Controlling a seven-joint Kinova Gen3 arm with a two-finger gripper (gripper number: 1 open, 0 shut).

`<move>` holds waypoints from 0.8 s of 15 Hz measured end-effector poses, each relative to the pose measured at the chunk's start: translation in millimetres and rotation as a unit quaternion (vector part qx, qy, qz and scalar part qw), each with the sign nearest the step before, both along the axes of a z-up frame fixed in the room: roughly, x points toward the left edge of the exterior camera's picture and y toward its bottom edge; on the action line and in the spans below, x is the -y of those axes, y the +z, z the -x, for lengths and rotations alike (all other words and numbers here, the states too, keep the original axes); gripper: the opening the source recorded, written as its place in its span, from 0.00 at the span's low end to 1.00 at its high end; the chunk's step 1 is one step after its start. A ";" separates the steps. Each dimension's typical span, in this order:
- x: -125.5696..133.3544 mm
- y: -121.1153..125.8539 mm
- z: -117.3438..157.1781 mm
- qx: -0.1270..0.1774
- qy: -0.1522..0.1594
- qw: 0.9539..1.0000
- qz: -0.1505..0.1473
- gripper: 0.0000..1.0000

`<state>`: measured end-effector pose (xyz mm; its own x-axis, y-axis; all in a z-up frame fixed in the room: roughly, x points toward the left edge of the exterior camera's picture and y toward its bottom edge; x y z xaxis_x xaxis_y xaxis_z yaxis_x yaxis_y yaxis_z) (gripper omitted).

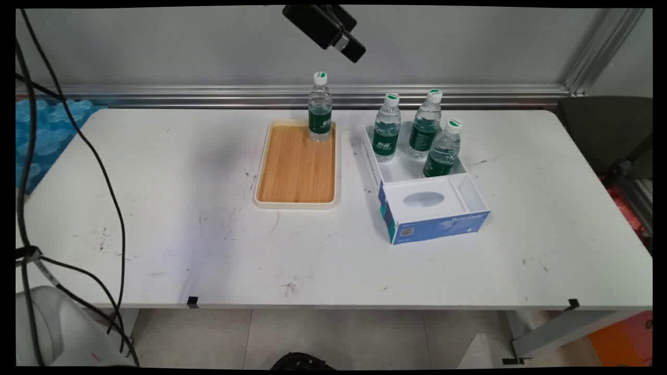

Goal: Pick up the green bottle from the white box

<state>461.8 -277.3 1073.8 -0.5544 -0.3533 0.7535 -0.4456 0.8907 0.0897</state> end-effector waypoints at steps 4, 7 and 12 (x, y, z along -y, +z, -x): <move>-4.0 -11.8 1.7 0.011 0.050 0.998 -0.022 1.00; -0.8 -30.0 4.0 0.027 0.094 0.995 -0.032 1.00; 18.6 -72.5 9.7 0.052 0.155 0.986 -0.033 1.00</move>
